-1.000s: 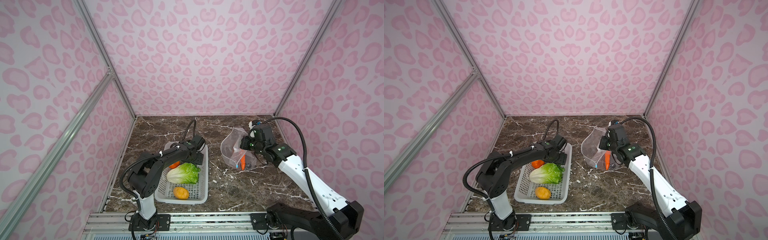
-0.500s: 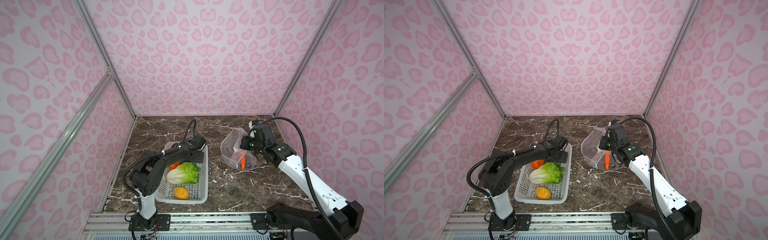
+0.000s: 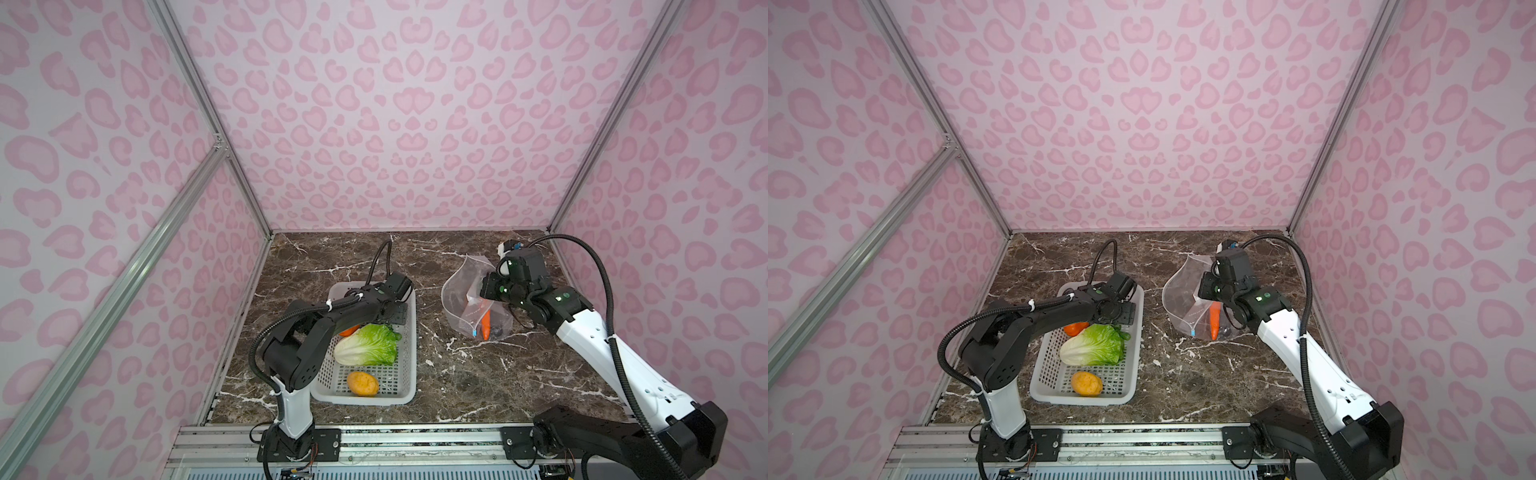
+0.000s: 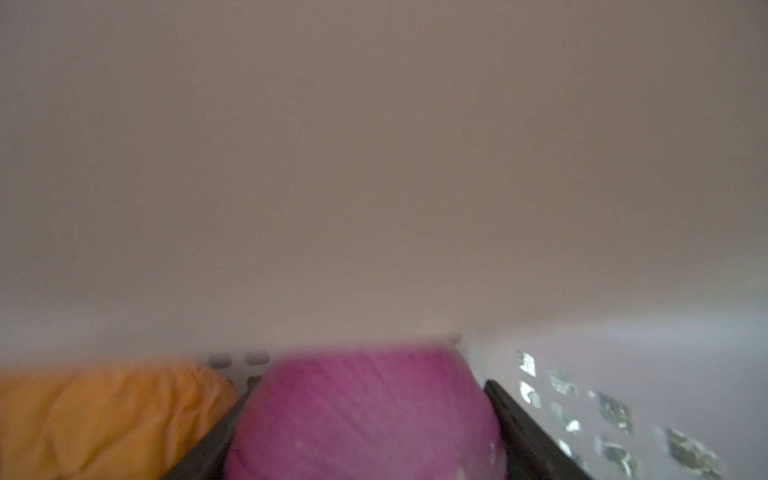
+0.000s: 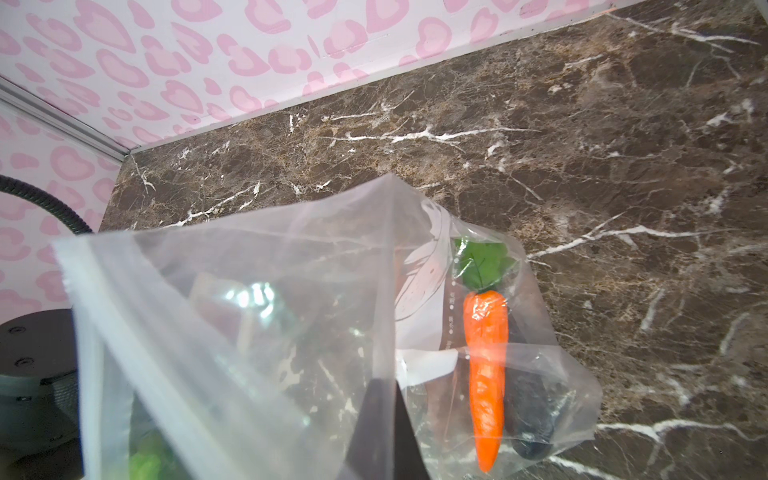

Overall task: Place the food in the zip-top bag and seal the zipper
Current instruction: 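Close the left gripper on the red onion in the basket, then lift the red onion with the left gripper and carry it over the bag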

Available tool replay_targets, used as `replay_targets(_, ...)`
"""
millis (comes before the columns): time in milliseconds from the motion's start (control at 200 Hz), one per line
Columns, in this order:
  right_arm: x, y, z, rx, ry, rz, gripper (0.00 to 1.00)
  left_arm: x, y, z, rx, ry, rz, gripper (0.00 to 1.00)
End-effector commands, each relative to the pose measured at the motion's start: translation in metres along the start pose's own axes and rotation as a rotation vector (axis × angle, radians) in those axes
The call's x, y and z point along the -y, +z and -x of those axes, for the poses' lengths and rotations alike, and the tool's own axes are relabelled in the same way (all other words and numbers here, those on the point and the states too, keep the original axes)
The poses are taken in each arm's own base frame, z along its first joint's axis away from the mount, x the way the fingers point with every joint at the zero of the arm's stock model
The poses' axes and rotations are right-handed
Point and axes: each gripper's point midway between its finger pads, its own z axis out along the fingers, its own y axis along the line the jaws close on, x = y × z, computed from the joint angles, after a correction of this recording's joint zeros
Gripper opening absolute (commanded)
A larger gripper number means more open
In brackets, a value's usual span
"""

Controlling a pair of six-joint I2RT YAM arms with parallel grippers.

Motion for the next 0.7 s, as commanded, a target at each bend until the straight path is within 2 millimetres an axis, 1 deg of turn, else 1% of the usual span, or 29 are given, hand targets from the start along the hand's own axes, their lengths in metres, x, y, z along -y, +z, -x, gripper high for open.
replay_targets(0, 0.0, -0.002, 0.002, 0.01, -0.001, -0.003, 0.0, -0.005, 0.003, -0.004, -0.007, -0.006, 0.02, 0.7)
replay_targets(195, -0.001, -0.002, 0.003, 0.011, 0.001, 0.0, 0.0, -0.007, -0.01, 0.0, 0.013, -0.01, 0.014, 0.66)
replay_targets(395, -0.002, 0.0, 0.003, 0.01, 0.003, 0.003, 0.0, -0.005, -0.037, 0.009, 0.043, -0.02, -0.028, 0.65)
replay_targets(575, -0.003, 0.002, 0.002, 0.01, 0.001, 0.009, 0.0, 0.0, -0.076, 0.021, 0.105, -0.042, -0.11, 0.66)
replay_targets(695, -0.006, 0.004, 0.002, 0.006, 0.003, 0.02, 0.0, 0.005, -0.111, 0.032, 0.167, -0.064, -0.186, 0.66)
